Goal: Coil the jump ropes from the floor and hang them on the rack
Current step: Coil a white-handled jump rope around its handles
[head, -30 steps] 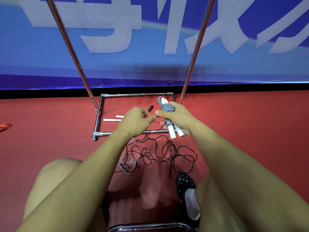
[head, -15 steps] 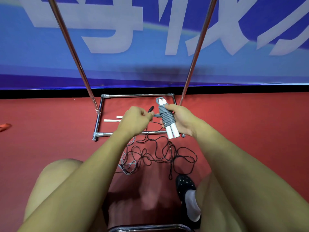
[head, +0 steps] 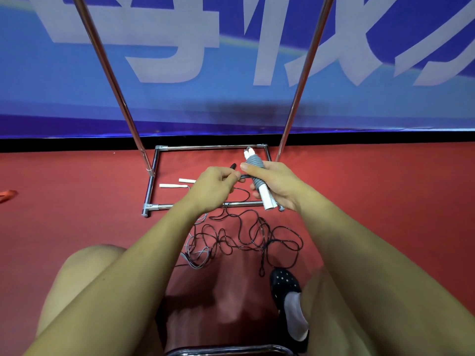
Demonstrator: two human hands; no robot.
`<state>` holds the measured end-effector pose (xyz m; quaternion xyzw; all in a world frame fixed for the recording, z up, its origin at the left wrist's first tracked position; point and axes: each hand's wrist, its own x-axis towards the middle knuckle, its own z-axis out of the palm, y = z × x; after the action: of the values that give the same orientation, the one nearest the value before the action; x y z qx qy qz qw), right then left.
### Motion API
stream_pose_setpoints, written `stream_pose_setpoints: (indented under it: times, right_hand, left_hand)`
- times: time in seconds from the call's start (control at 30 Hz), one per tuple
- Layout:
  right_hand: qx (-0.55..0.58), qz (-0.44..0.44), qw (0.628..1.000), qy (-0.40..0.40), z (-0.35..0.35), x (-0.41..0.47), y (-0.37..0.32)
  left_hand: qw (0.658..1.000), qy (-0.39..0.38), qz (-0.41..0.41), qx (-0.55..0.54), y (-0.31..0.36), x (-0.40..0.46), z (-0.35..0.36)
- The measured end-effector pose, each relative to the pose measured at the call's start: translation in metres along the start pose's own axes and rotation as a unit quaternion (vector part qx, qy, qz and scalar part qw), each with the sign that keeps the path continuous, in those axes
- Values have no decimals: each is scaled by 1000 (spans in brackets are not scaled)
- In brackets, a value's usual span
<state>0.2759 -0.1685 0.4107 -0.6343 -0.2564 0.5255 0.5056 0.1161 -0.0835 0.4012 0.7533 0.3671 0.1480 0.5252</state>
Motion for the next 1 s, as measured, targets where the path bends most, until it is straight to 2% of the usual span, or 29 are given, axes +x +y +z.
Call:
stream_pose_setpoints:
  times: [0.17, 0.3, 0.5, 0.6, 0.83, 1.0]
  right_hand:
    - [-30, -22, 999, 9, 2, 2, 2]
    - [63, 22, 998, 8, 2, 4, -2]
    - [29, 29, 999, -15, -3, 13, 7]
    - [2, 19, 1000, -15, -3, 14, 9]
    - [-39, -12, 999, 21, -4, 14, 11]
    - [-36, -33, 998, 50, -5, 11, 10]
  left_hand:
    - [998, 20, -10, 64, -2, -1, -4]
    - [992, 57, -32, 112, -3, 0, -6]
    - [990, 2, -35, 137, -10, 3, -5]
    - [991, 0, -47, 123, -10, 4, -5]
    - [983, 91, -42, 156, -2, -1, -8]
    - [996, -6, -17, 82, 7, -3, -3]
